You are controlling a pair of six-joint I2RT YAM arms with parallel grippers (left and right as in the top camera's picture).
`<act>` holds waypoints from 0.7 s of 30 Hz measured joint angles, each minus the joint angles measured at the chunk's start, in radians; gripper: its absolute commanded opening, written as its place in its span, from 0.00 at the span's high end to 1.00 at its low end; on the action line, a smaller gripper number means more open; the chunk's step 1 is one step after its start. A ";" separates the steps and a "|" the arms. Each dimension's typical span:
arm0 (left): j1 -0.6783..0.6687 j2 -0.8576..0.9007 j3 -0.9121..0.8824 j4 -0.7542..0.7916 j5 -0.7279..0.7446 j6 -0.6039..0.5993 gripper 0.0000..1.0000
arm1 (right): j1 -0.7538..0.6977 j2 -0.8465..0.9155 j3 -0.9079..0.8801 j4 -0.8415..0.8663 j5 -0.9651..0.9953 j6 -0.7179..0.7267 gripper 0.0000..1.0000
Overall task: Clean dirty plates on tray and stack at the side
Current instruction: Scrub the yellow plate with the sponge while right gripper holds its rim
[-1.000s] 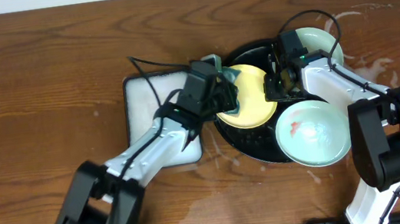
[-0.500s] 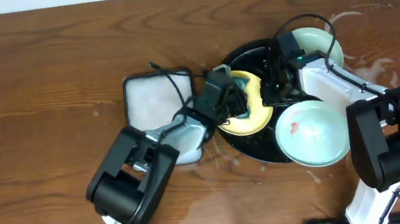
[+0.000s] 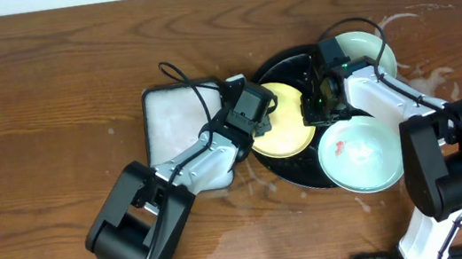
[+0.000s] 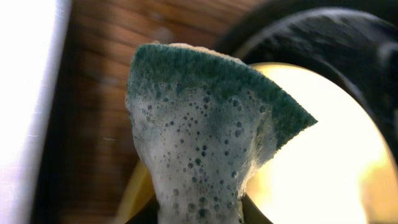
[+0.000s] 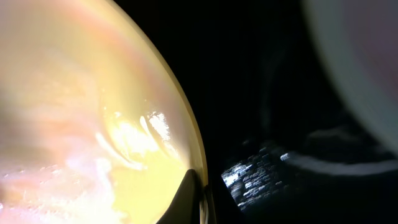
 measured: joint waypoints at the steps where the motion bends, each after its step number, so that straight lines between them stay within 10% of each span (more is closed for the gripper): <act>1: -0.002 -0.004 0.000 -0.008 -0.023 0.001 0.92 | 0.003 0.001 0.002 -0.007 -0.006 0.000 0.99; 21: 0.164 -0.419 -0.032 -0.196 -0.003 0.022 0.92 | 0.025 -0.124 0.034 -0.073 0.008 -0.042 0.99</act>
